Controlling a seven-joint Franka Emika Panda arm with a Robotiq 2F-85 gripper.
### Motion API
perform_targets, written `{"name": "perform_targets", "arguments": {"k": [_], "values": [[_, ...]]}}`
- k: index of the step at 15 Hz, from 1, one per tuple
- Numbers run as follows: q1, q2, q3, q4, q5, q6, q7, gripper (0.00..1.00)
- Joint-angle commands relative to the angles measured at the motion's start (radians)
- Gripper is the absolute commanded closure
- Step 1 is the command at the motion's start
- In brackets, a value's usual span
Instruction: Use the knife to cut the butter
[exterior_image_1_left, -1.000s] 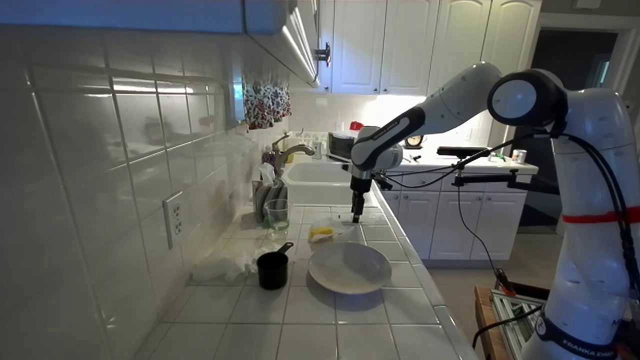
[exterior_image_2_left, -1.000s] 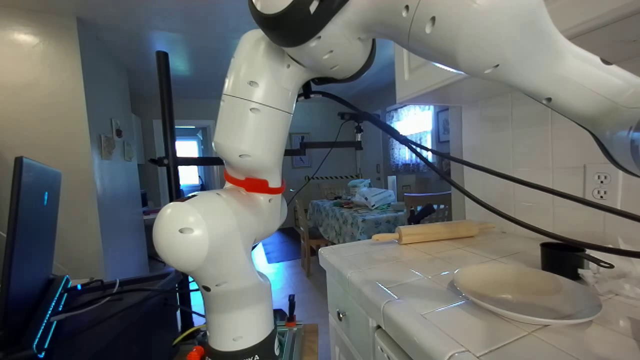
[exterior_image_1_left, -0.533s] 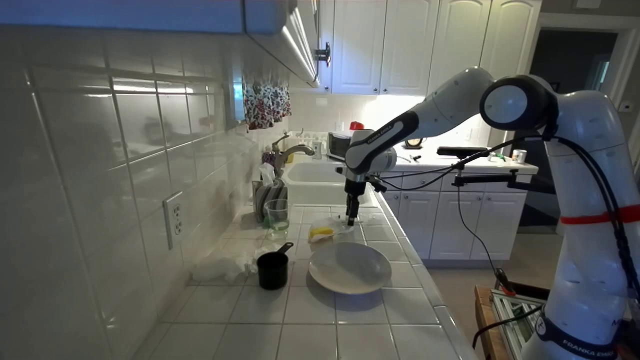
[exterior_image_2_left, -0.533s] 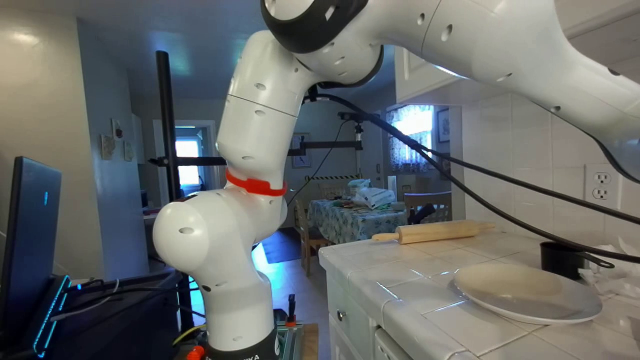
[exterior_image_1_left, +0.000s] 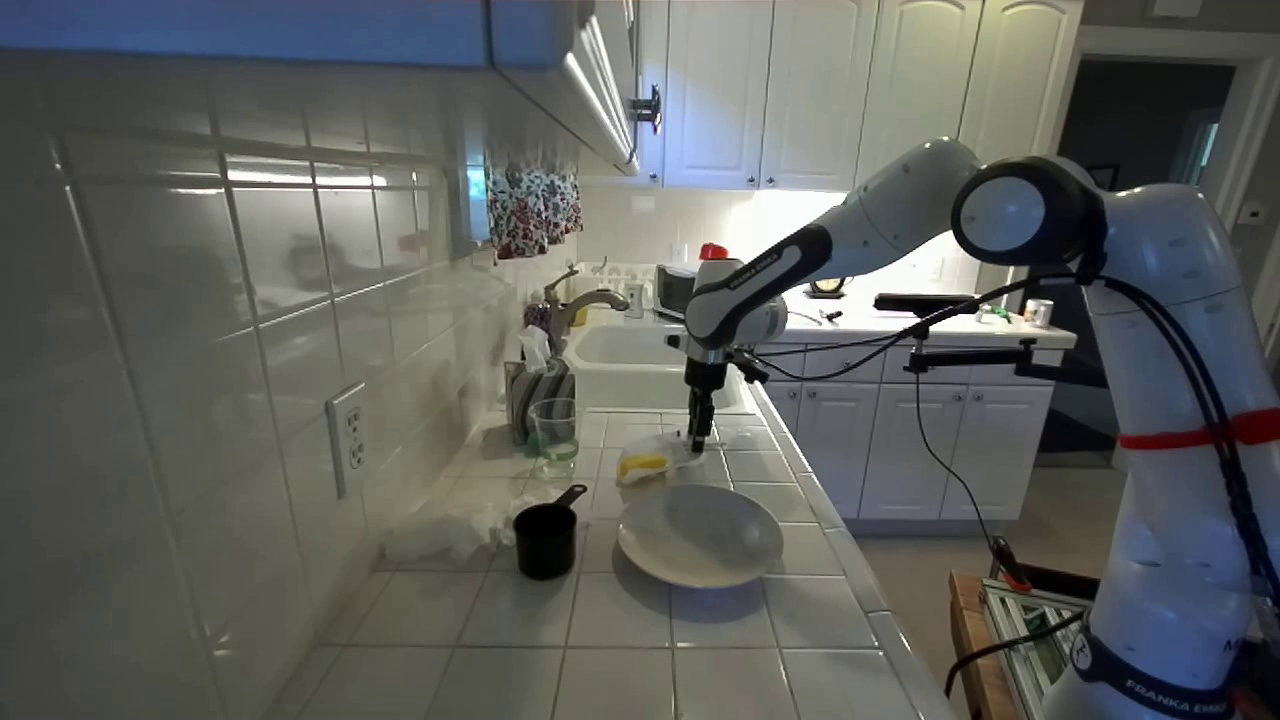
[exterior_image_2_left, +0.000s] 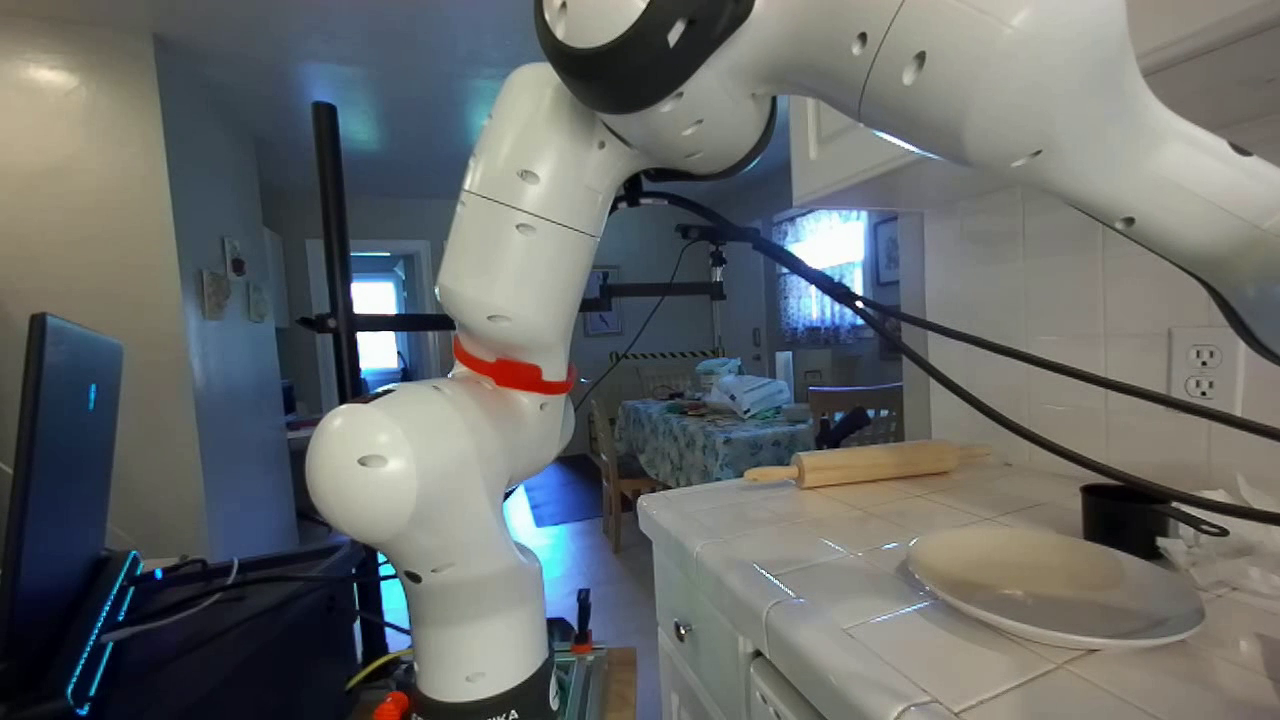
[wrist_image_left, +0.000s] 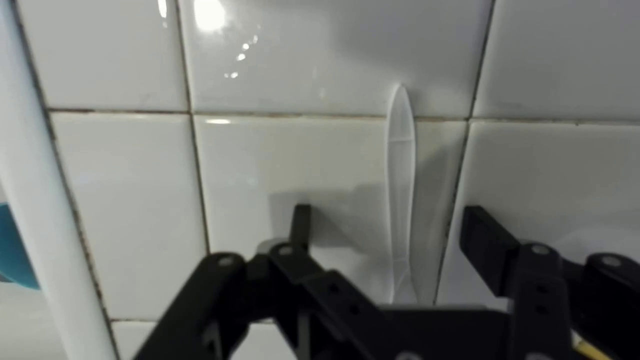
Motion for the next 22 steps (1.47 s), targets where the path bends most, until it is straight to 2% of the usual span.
{"name": "perform_targets", "arguments": {"k": [1, 3, 4, 8, 9, 11, 12, 13, 14, 15, 16, 17, 19, 20, 21, 22], "values": [[-0.006, 0.035, 0.005, 0.051, -0.036, -0.036, 0.009, 0.23], [-0.006, 0.035, 0.007, 0.051, -0.037, -0.041, 0.007, 0.27], [-0.006, 0.035, 0.005, 0.052, -0.041, -0.043, 0.01, 0.35], [-0.008, 0.034, 0.009, 0.061, -0.038, -0.057, 0.003, 0.54], [-0.009, 0.034, 0.01, 0.063, -0.036, -0.064, 0.003, 0.49], [-0.009, 0.034, 0.01, 0.063, -0.035, -0.065, 0.003, 0.52], [-0.009, 0.033, 0.011, 0.061, -0.034, -0.067, 0.003, 0.57], [-0.01, 0.032, 0.012, 0.061, -0.032, -0.068, 0.002, 0.57], [-0.009, 0.03, 0.012, 0.057, -0.031, -0.068, 0.003, 0.62], [-0.008, 0.03, 0.011, 0.056, -0.033, -0.07, 0.004, 0.64], [-0.007, 0.029, 0.011, 0.056, -0.035, -0.072, 0.004, 0.7], [-0.007, 0.025, 0.012, 0.054, -0.035, -0.078, 0.002, 0.67], [-0.007, 0.022, 0.015, 0.049, -0.03, -0.081, -0.001, 0.7], [-0.008, 0.022, 0.019, 0.047, -0.025, -0.086, -0.006, 0.76], [-0.003, 0.018, 0.021, 0.039, -0.032, -0.086, -0.011, 0.77], [-0.002, 0.016, 0.023, 0.036, -0.029, -0.086, -0.011, 0.82]]}}
